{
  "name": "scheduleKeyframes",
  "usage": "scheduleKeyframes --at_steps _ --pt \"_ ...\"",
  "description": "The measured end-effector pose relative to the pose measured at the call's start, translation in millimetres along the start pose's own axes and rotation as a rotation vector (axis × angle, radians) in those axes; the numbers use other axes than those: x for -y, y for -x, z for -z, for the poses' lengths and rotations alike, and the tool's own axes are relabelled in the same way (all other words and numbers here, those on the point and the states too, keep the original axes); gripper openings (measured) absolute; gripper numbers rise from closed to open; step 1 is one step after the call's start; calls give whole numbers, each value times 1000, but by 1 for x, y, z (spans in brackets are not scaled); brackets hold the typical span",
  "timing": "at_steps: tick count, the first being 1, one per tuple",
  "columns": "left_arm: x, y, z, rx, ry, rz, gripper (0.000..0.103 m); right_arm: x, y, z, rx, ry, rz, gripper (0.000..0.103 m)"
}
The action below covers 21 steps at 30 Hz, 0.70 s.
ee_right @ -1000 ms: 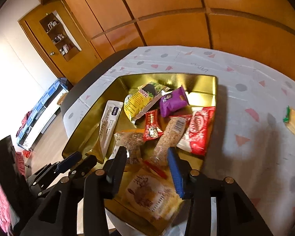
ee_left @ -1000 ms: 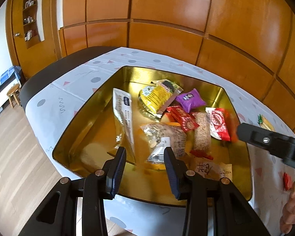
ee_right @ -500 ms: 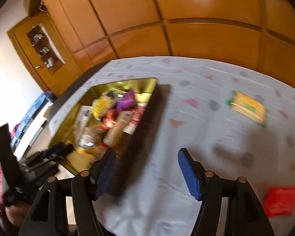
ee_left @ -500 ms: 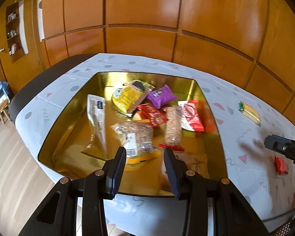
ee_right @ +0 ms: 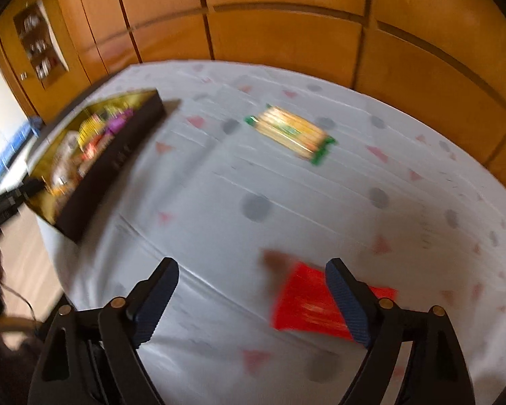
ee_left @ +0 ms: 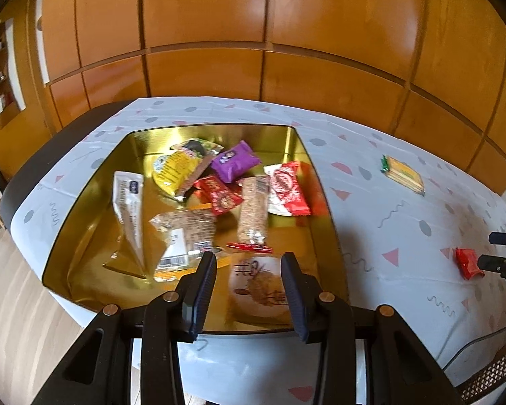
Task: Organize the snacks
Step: 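Move the right gripper to the large red packet while the left gripper approaches the yellow cracker pack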
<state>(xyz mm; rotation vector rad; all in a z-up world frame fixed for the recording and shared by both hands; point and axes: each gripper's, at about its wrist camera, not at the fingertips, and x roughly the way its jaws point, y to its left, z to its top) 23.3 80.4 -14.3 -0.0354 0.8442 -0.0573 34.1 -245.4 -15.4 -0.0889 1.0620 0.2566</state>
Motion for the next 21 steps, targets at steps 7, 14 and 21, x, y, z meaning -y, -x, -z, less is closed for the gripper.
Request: scheduleKeyframes --at_steps 7,14,21 --pt "19 0 -2 -4 -47 39 40 37 -7 17 -143 105 81 98" --pt "38 -2 -8 -13 -91 72 40 47 -24 20 -197 229 151 99" --pt "64 -7 -16 -29 -141 117 40 42 -44 16 -192 331 152 99"
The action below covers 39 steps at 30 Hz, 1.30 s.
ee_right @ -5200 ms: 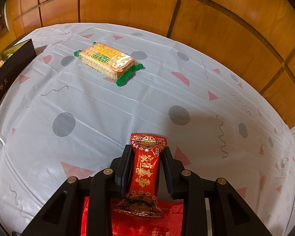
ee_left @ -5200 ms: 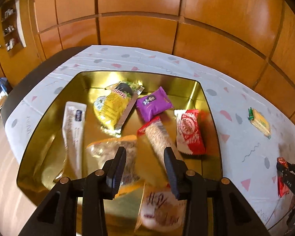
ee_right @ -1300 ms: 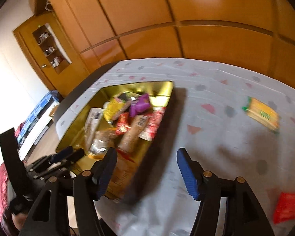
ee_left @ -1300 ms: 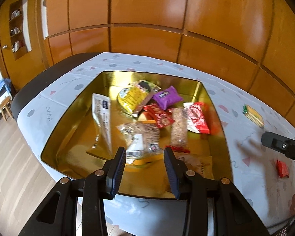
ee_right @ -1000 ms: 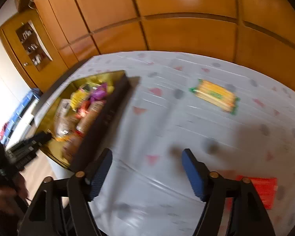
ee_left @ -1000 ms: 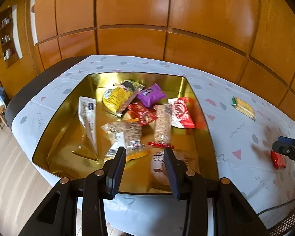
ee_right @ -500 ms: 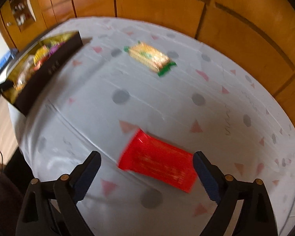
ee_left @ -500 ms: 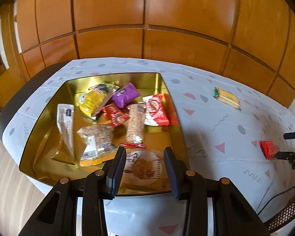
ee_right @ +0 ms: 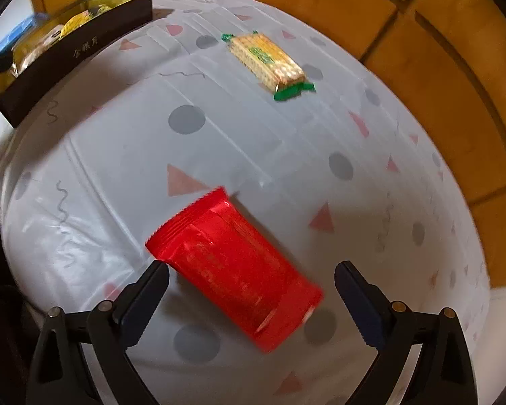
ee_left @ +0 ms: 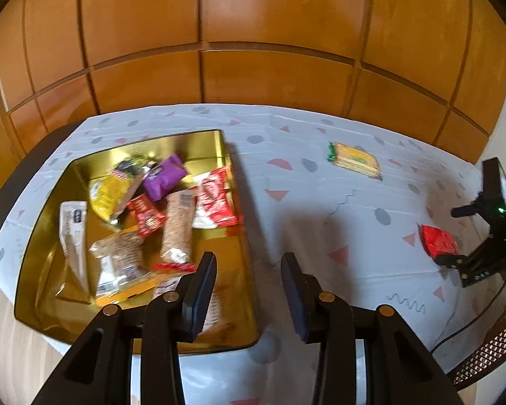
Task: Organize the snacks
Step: 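Move the right gripper to the large red packet while the left gripper approaches the yellow cracker pack, then grasp and lift the yellow cracker pack with the left gripper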
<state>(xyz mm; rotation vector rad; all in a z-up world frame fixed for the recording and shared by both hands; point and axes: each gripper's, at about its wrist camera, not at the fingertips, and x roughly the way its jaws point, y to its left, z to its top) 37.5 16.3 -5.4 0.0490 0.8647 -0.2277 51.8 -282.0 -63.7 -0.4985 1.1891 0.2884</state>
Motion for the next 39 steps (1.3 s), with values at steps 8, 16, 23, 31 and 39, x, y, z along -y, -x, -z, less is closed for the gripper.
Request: scheduleKeyframes --at_steps 8,16,23,31,39 --pt "37 -27 -24 -75 -8 123 40 24 -21 -9 31 -152 -59 80" --pt "82 -73 -54 -163 -9 209 40 25 -21 -13 24 -152 -86 53" --pt "99 -123 -89 -237 88 277 41 47 -29 -15 -36 -255 -60 86" --pt "123 -173 -120 -298 168 295 58 53 -24 -18 -7 -274 -57 93" --pt "138 -213 -147 -327 205 264 64 78 -17 -22 40 -353 -22 94"
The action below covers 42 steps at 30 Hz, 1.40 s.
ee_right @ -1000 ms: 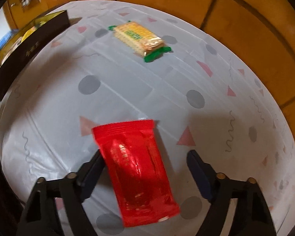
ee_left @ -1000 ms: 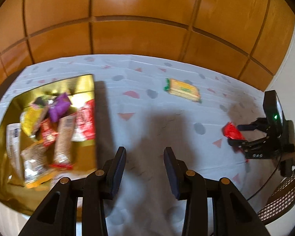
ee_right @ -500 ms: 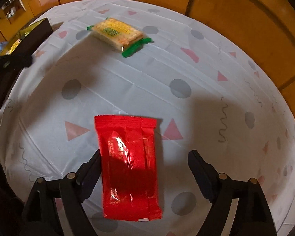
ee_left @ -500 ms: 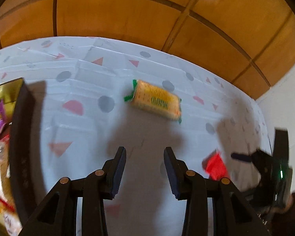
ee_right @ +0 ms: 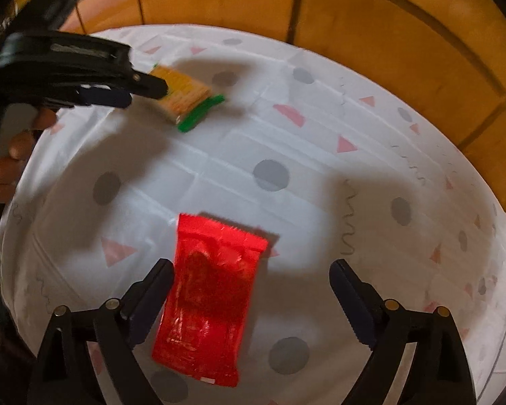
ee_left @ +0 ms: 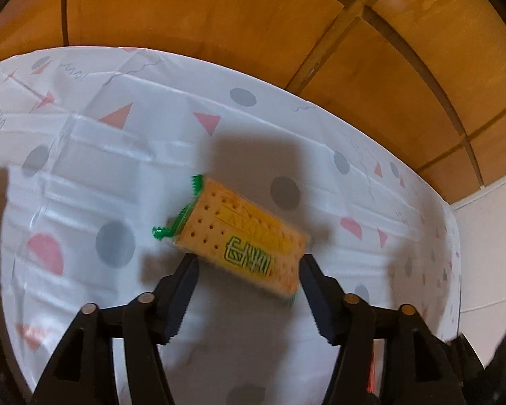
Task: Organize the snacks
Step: 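Grasp and lift the yellow cracker pack with the left gripper, then grasp the large red packet with the right gripper while the left gripper holds the cracker pack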
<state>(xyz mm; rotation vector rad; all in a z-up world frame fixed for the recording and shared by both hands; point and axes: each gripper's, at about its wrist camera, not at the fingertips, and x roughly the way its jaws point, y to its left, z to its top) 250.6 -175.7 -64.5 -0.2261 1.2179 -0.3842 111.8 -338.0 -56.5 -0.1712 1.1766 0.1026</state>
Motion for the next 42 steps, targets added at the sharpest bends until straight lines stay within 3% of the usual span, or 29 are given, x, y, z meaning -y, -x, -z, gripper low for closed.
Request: scheduleKeyframes --at_steps 7,12,15,18,19,22,28,38,42 --pt "18 -17 -24 7 -26 -45 67 12 16 -1 62 -62 3 94" --pt "48 -33 -28 2 -116 -87 72 16 24 0 77 -77 16 94" --pt "64 -41 -24 13 -200 -150 74 16 24 1 79 -72 25 94" --pt "70 -41 -12 36 -307 -205 68 15 25 1 82 -67 26 94" --pt "69 -39 -7 48 -336 -236 55 16 24 1 83 -66 26 94" --pt "62 -29 4 48 -361 -218 48 16 26 2 81 -70 31 94" --pt "42 5 53 56 -381 -188 48 19 27 2 97 -73 45 93" --pt "27 48 165 119 -527 -216 48 23 3 6 -3 -64 124 93" --pt "23 52 186 193 -532 -230 48 23 4 8 3 -74 104 93"
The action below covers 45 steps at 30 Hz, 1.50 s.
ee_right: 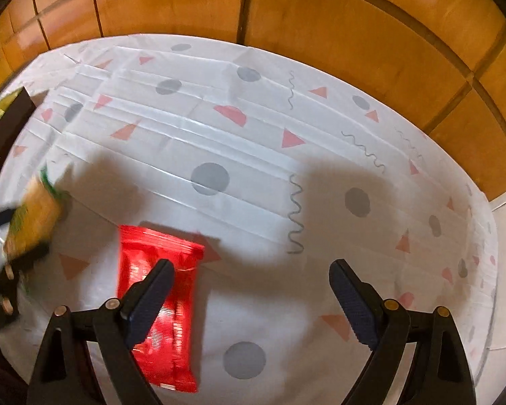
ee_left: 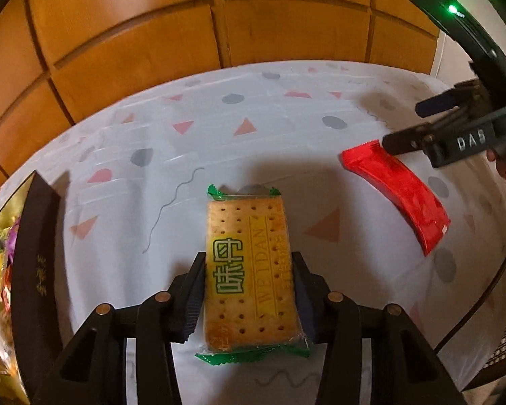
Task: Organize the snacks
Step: 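Grasp the large red packet with the right gripper while the left gripper holds the cracker pack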
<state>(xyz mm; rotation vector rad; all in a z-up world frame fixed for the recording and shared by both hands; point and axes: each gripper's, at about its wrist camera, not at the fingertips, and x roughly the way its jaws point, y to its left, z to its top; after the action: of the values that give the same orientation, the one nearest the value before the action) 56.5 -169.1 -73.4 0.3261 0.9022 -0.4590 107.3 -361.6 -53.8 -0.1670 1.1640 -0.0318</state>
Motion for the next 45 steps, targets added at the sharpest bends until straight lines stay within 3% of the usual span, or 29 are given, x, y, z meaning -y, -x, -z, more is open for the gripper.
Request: scheduleKeyframes --at_steps 9,12,17,25,27,28,29,32,41,45 --pt "1 0 11 75 -23 -21 48 -13 3 3 15 18 -38 94" --pt "3 -1 11 81 -32 -36 48 -23 3 5 -4 24 -109 94" --pt "2 0 9 73 -27 -41 48 -56 -8 16 -75 179 -152 94" --pt "5 -1 7 60 -15 -62 48 -68 -9 24 -105 240 -173 95" --pt "5 -2 7 59 -13 -65 48 -72 -6 26 -90 263 -169 82" --pt "6 -2 7 60 -12 -69 48 -76 0 26 -54 283 -152 46" --pt "6 -2 7 60 -13 -72 48 -79 7 26 -13 302 -146 39" --pt "7 -2 8 62 -15 -76 48 -88 12 28 32 343 -139 38" --pt "5 -2 9 70 -11 -69 48 -84 -10 22 -23 307 -132 48" --pt "2 -2 9 63 4 -51 48 -82 -13 21 -20 306 -139 48"
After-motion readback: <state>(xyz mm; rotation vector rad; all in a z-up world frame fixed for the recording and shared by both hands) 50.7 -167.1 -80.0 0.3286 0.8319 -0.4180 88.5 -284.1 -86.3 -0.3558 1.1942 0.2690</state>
